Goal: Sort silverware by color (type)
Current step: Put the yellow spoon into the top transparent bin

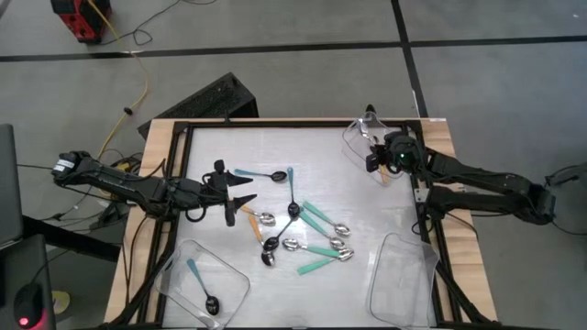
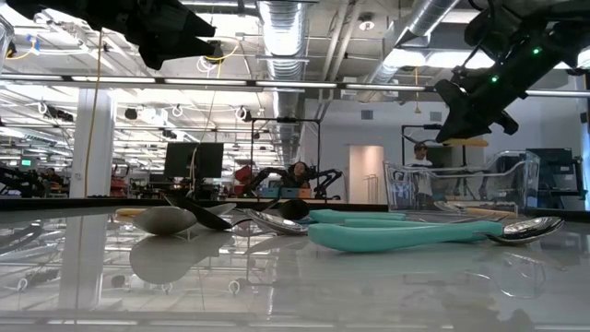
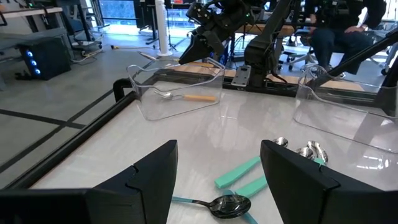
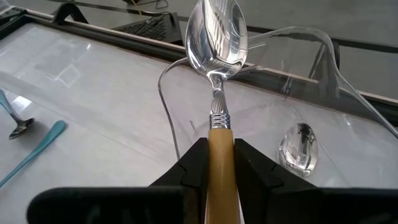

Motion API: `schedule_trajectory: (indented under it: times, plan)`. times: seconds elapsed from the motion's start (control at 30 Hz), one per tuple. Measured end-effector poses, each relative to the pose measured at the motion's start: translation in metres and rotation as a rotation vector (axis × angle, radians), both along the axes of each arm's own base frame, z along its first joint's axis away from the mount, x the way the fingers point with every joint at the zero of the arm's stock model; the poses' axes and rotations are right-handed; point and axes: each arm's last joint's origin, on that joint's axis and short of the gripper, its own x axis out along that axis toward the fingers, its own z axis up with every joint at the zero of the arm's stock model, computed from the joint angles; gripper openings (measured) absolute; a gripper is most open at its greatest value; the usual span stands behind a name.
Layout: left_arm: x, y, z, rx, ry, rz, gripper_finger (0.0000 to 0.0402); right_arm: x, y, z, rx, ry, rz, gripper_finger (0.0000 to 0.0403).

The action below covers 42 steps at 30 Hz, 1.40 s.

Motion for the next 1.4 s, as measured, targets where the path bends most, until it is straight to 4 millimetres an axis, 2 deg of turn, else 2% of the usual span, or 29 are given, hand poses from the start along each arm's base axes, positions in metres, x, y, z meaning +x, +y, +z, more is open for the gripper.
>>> schedule_trajectory:
  times: [0.7, 0.97, 1.4]
  plan:
    - [0.0, 0.0, 0.0, 0.001, 0.0, 0.003, 0.0216, -0.001, 0.001, -0.002, 0.014, 0.025, 0.004, 0.0082]
    - [0.0, 0.0, 0.0, 0.0, 0.0, 0.003, 0.0216, -0.005, 0.003, -0.028, 0.032, 0.019, -0.01, 0.0082]
    - [0.0, 0.0, 0.0, 0.01, 0.003, 0.0, 0.0216, -0.007, 0.0, -0.031, 0.029, 0.041, -0.004, 0.0082]
